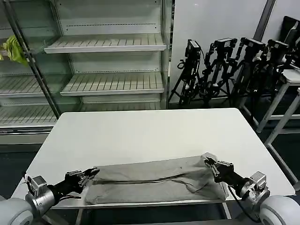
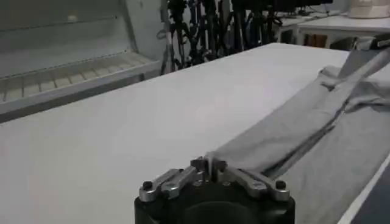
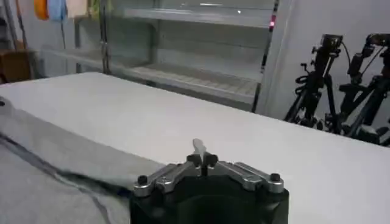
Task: Fold and organize the clothes.
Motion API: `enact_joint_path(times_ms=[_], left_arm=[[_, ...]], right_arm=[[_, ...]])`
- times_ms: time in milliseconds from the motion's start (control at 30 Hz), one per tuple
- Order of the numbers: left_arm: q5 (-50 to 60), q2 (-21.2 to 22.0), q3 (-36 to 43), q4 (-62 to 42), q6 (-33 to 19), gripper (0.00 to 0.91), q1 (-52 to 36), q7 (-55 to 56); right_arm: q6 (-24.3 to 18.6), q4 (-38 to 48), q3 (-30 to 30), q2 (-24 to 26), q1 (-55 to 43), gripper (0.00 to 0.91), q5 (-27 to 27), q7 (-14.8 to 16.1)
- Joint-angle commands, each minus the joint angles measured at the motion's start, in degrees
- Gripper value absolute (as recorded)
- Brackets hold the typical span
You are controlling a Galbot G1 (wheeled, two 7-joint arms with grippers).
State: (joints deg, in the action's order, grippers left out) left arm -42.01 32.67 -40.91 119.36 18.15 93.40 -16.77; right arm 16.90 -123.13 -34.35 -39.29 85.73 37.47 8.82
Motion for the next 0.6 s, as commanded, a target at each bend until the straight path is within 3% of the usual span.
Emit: enact_joint_path(times_ms=[33, 433, 600], left_arm=[[1.15, -0.08, -0.78, 0.84, 0.07, 0.907, 1.18, 0.28], [1.86, 0.39, -2.98, 0.16, -0.23, 0.907, 0.64, 1.37], [-2.97, 3.36, -3.02, 2.72, 3.94, 0.907, 0.76, 7.3]], right_arm=[[-0.02, -0.68, -0.83, 0.27, 1.61, 0.907, -2.73, -0.55], [-1.16, -2.22, -5.23, -0.39, 3.42, 0.907, -3.81, -2.1], [-2.06, -1.85, -6.88, -3.09, -1.51, 0.907, -2.43, -3.48]])
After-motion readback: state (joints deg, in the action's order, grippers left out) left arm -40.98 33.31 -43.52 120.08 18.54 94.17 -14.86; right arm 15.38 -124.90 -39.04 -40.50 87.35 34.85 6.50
